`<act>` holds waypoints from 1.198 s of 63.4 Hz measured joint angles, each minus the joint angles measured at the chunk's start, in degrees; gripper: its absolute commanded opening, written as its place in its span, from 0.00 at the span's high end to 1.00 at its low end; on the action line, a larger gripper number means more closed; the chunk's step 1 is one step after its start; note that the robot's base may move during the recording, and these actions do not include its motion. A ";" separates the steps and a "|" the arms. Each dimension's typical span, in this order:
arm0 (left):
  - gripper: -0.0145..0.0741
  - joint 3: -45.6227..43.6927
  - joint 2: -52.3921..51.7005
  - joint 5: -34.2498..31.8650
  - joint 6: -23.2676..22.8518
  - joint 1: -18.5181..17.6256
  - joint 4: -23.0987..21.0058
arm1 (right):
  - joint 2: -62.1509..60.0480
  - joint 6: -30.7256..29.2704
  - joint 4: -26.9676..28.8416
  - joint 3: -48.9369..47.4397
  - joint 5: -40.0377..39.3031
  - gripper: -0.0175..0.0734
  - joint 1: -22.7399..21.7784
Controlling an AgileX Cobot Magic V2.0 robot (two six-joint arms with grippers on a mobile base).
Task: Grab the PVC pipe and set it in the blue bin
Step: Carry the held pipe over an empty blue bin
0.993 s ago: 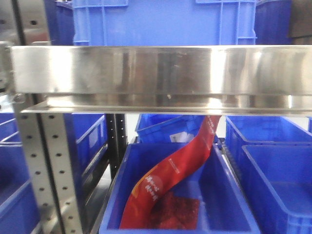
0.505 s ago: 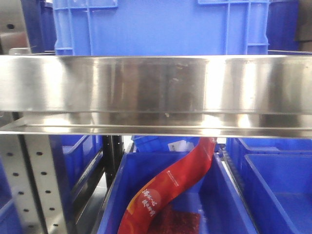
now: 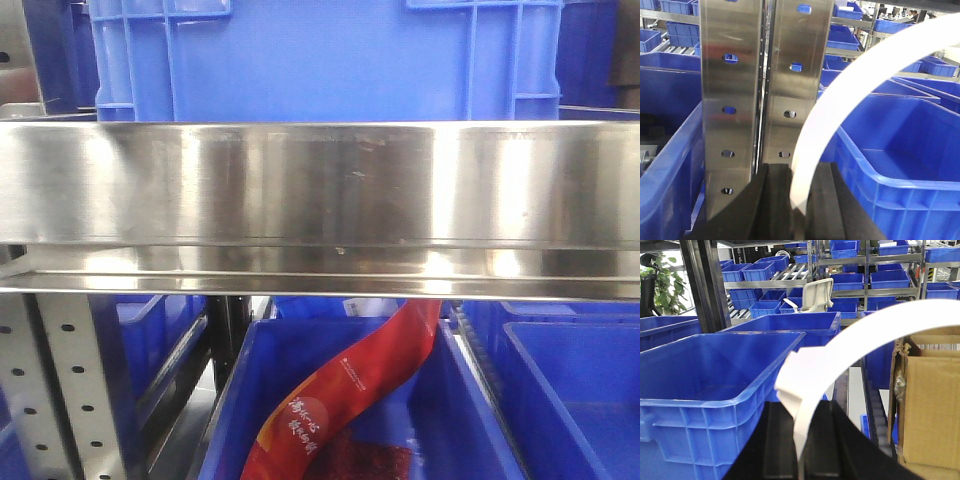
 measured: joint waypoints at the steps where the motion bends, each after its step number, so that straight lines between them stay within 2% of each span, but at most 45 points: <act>1: 0.96 0.00 0.00 0.00 0.00 0.00 0.00 | 0.00 0.00 0.00 0.00 0.00 0.99 0.00; 19: 0.96 0.00 0.00 0.00 0.00 0.00 0.00 | 0.00 0.00 0.00 0.00 0.00 0.99 0.00; 35: 0.96 0.00 0.00 -4.09 0.00 0.00 0.00 | 0.00 0.00 0.00 0.00 -2.55 0.99 0.00; 55: 0.96 0.00 0.00 -4.30 0.00 0.00 0.00 | 0.00 0.00 0.00 0.00 -2.44 0.99 0.00; 60: 0.96 -1.10 0.09 -2.09 0.00 -0.16 -0.11 | 0.49 -0.54 0.12 -0.50 -0.70 0.99 0.00; 64: 0.96 -4.33 1.08 3.01 1.60 -1.03 -0.11 | 2.05 -1.86 0.21 -2.59 2.42 0.99 0.13; 70: 0.96 -9.62 3.40 9.22 5.00 -3.11 -0.11 | 5.05 -4.45 0.21 -6.42 5.83 0.99 1.38; 76: 0.96 -14.12 6.40 12.05 6.20 -5.65 -0.11 | 8.36 -5.64 0.21 -10.62 6.77 0.99 3.27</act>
